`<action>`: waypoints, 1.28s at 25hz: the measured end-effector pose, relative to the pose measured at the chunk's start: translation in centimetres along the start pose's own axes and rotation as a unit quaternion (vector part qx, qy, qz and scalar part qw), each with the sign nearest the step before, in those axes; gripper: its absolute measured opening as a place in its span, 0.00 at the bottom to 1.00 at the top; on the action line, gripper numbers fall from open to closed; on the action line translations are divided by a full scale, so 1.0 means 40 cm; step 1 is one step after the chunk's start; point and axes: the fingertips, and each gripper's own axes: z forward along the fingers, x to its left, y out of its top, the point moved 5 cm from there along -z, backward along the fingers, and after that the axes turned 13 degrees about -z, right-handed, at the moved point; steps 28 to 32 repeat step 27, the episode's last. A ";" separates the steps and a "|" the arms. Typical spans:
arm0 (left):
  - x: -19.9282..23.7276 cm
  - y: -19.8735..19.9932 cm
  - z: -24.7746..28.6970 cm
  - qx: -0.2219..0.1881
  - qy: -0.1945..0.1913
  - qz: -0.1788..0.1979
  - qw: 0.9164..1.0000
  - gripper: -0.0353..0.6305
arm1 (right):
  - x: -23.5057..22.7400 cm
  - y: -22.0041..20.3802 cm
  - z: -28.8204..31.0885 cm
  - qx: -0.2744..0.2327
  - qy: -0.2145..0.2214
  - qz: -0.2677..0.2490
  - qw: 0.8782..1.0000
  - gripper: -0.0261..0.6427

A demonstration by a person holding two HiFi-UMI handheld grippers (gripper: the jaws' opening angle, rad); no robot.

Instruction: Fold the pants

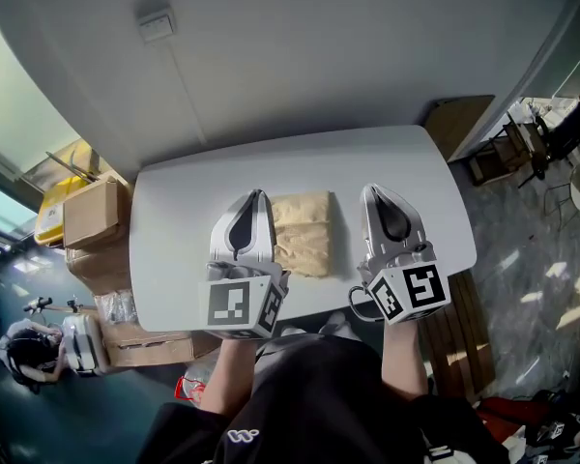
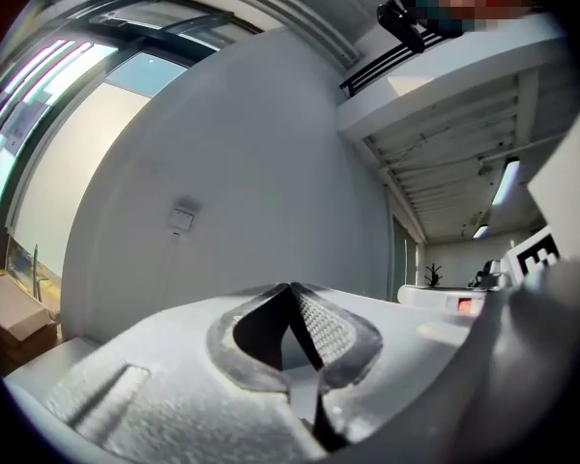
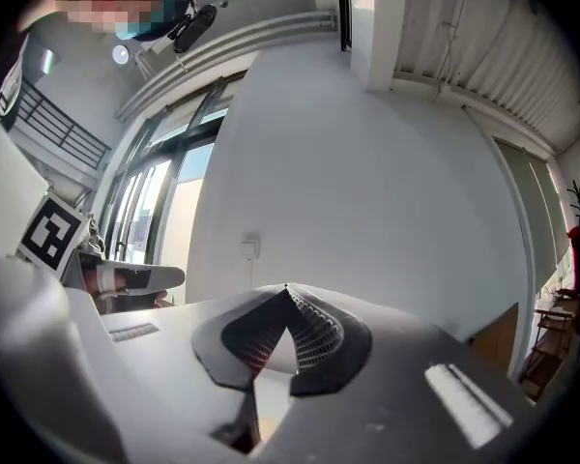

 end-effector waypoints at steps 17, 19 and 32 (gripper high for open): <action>0.015 -0.039 0.029 0.012 0.016 -0.011 1.000 0.05 | -0.005 -0.021 0.045 0.002 0.026 -0.004 1.000 0.04; 0.015 -0.040 0.033 0.013 0.016 -0.012 1.000 0.05 | -0.008 -0.023 0.049 0.003 0.027 -0.003 1.000 0.04; 0.022 -0.043 0.045 0.013 0.020 -0.015 1.000 0.05 | -0.014 -0.029 0.062 0.005 0.030 -0.003 1.000 0.04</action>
